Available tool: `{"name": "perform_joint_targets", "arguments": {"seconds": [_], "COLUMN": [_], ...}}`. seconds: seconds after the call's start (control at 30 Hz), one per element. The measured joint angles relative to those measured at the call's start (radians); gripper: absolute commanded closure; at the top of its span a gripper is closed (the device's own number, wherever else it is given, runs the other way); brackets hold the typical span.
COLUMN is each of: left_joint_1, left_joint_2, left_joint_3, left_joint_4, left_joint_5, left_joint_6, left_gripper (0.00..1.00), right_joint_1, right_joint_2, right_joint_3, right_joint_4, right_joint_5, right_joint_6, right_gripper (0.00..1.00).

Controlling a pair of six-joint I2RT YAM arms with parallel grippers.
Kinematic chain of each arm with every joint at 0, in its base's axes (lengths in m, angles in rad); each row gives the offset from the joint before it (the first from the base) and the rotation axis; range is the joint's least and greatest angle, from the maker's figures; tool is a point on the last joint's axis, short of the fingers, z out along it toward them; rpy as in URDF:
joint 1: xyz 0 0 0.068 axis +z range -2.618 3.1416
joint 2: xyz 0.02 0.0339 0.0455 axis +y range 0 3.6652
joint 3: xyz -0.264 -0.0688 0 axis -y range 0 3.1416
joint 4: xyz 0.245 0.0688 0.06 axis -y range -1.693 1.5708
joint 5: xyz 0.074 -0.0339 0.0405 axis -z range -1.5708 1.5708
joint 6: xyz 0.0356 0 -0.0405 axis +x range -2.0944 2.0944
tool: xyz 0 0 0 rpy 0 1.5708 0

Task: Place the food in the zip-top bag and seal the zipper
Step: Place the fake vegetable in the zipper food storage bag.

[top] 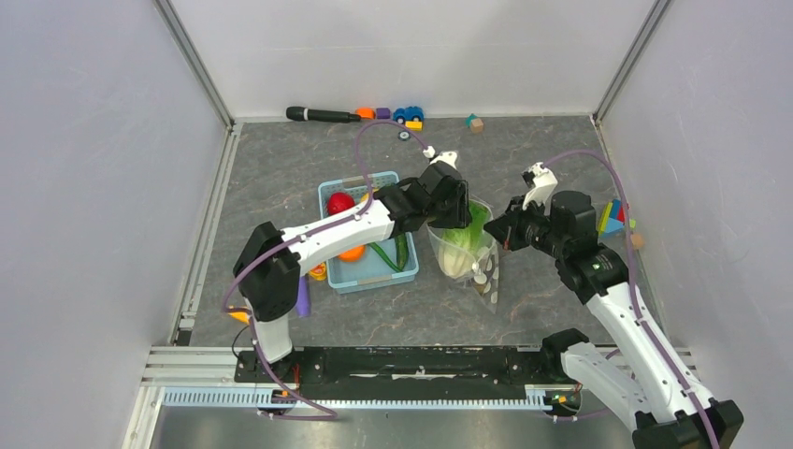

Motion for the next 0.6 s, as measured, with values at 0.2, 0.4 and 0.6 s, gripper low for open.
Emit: {"name": "perform_joint_targets", "arguments": {"seconds": [0.2, 0.4, 0.6], "left_joint_1": [0.000, 0.000, 0.003], "left_joint_2": [-0.078, -0.251, -0.433], "left_joint_3": [-0.076, -0.167, -0.221], "left_joint_4": [0.045, 0.087, 0.089], "left_joint_5": [0.050, 0.123, 0.105], "left_joint_6": [0.064, 0.177, 0.281], "left_gripper": [0.00, 0.00, 0.00], "right_joint_1": [0.000, 0.000, 0.000], "right_joint_2": [0.062, 0.090, 0.093], "right_joint_3": [-0.010, -0.010, -0.010], "right_joint_4": [0.011, 0.023, 0.024], "right_joint_5": [0.092, 0.128, 0.138], "right_joint_6": [0.023, 0.034, 0.020], "right_gripper": [1.00, 1.00, 1.00]}}
